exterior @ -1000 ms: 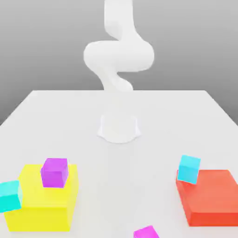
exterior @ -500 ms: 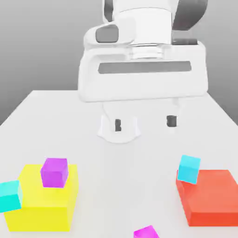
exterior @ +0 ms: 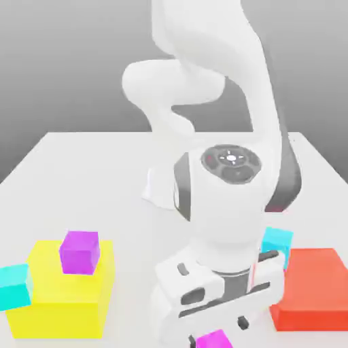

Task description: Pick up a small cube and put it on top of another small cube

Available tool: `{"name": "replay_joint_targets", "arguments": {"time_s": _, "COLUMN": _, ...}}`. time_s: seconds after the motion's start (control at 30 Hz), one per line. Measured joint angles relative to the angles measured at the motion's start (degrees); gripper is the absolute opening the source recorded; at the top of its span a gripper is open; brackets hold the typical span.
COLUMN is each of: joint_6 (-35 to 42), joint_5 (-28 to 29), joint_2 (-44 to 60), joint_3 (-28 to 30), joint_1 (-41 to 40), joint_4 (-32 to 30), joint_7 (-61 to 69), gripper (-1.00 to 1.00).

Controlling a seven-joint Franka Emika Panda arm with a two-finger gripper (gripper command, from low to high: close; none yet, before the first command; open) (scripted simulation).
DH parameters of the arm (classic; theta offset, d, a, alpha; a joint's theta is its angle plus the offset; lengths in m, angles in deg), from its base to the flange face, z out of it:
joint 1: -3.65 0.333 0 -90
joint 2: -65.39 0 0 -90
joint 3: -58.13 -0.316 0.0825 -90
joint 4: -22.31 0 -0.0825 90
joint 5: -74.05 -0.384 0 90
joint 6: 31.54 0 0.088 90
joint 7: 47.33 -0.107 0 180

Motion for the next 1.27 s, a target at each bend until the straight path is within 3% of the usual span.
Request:
{"name": "replay_joint_targets", "arguments": {"time_s": 0.03, "joint_6": -0.85, "joint_5": 0.01, "joint_2": 1.1, "joint_3": 0.01, "joint_1": 0.01, "joint_4": 0.23, "joint_7": 0.0, "gripper": -1.0}}
{"name": "replay_joint_targets", "arguments": {"time_s": 0.23, "joint_6": -1.24, "joint_5": 0.05, "joint_2": 1.65, "joint_3": -0.01, "joint_1": -0.01, "joint_4": 0.34, "joint_7": -0.04, "gripper": -1.0}}
{"name": "replay_joint_targets", "arguments": {"time_s": 0.43, "joint_6": 6.07, "joint_5": 0.01, "joint_2": -8.21, "joint_3": -0.52, "joint_1": 0.15, "joint_4": -2.22, "joint_7": 0.72, "gripper": -1.0}}
{"name": "replay_joint_targets", "arguments": {"time_s": 0.73, "joint_6": 12.17, "joint_5": -0.88, "joint_2": -26.83, "joint_3": -8.23, "joint_1": 5.93, "joint_4": -14.8, "joint_7": 15.03, "gripper": -1.0}}
{"name": "replay_joint_targets", "arguments": {"time_s": 0.97, "joint_6": 16.77, "joint_5": -4.68, "joint_2": -41.71, "joint_3": -10.06, "joint_1": 13.85, "joint_4": -24.92, "joint_7": 28.98, "gripper": -1.0}}
{"name": "replay_joint_targets", "arguments": {"time_s": 1.13, "joint_6": 8.37, "joint_5": -3.78, "joint_2": -36.26, "joint_3": -11.22, "joint_1": 14.45, "joint_4": -27.91, "joint_7": 30.22, "gripper": -1.0}}
{"name": "replay_joint_targets", "arguments": {"time_s": 1.17, "joint_6": 6.14, "joint_5": -3.12, "joint_2": -34.35, "joint_3": -11.2, "joint_1": 14.41, "joint_4": -28.25, "joint_7": 29.76, "gripper": 1.0}}
{"name": "replay_joint_targets", "arguments": {"time_s": 1.27, "joint_6": 6.14, "joint_5": -3.12, "joint_2": -34.35, "joint_3": -11.2, "joint_1": 14.41, "joint_4": -28.25, "joint_7": 29.76, "gripper": 1.0}}
